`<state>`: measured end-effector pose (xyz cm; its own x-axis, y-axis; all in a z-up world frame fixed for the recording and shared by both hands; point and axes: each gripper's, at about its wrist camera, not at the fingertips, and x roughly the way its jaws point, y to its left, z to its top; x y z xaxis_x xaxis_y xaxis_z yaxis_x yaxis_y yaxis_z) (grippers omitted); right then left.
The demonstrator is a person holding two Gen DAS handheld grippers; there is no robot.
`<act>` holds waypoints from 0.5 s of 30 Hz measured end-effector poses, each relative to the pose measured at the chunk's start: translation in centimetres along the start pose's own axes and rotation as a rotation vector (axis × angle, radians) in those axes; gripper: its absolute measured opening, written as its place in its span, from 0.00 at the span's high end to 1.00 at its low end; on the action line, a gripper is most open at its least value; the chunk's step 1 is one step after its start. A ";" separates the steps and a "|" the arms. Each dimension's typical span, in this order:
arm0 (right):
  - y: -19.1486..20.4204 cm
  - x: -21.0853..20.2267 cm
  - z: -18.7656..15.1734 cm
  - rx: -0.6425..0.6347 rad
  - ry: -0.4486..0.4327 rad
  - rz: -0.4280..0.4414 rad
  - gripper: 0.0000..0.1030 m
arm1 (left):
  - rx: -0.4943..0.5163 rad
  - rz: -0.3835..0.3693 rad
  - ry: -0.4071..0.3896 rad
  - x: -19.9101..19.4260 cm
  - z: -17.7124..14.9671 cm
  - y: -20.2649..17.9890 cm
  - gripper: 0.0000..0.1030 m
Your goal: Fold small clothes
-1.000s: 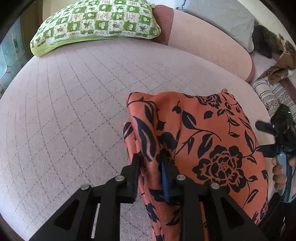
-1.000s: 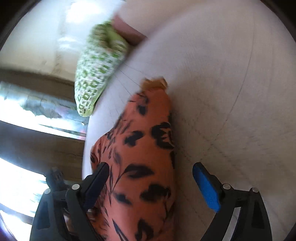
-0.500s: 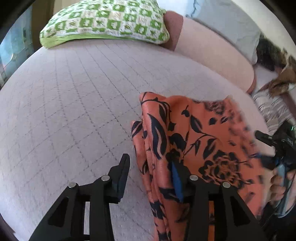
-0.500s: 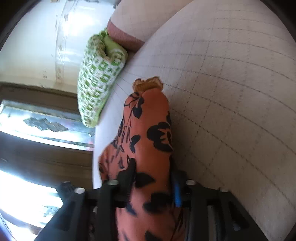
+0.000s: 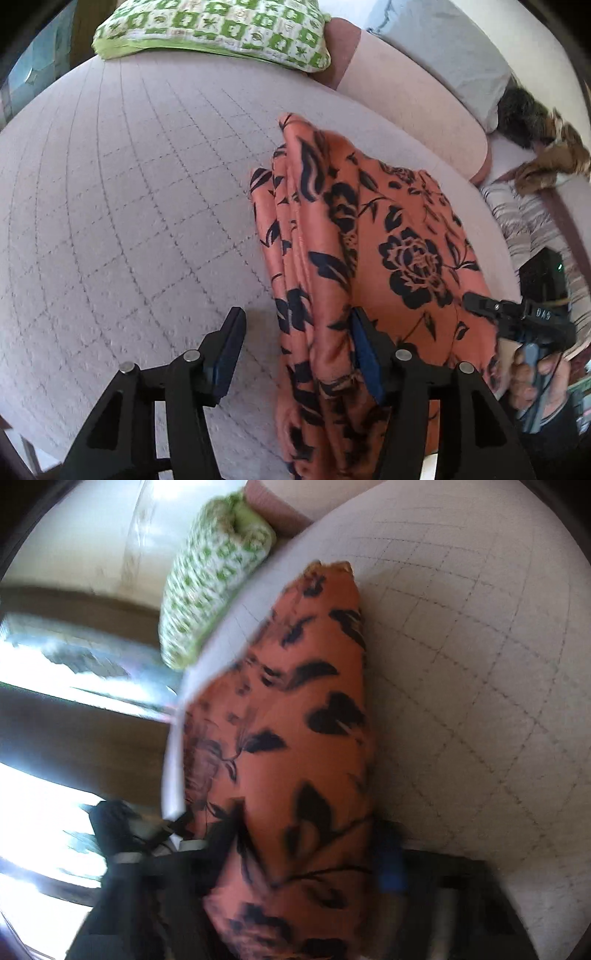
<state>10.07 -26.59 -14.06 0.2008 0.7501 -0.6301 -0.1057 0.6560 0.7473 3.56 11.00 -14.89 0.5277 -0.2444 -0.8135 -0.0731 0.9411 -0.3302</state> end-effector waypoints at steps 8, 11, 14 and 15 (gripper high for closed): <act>-0.7 -2.9 -1.9 0.098 -0.066 0.066 0.13 | 0.061 0.062 -0.122 -4.3 0.1 -3.7 0.44; -1.3 -4.5 -4.1 0.133 -0.093 0.113 0.14 | 0.128 0.015 -0.151 -5.0 0.1 -6.6 0.44; -1.3 -3.6 -5.8 0.144 -0.051 0.136 0.34 | 0.189 0.053 -0.096 -2.5 -0.2 -8.1 0.44; -1.1 -2.9 -6.3 0.135 -0.023 0.117 0.62 | 0.180 0.095 -0.062 -0.7 -0.2 -8.3 0.45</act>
<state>3.48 -28.95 -14.43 0.2168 0.8176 -0.5335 0.0014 0.5462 0.8376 3.62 3.29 -11.69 0.5775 -0.1426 -0.8039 0.0245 0.9872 -0.1575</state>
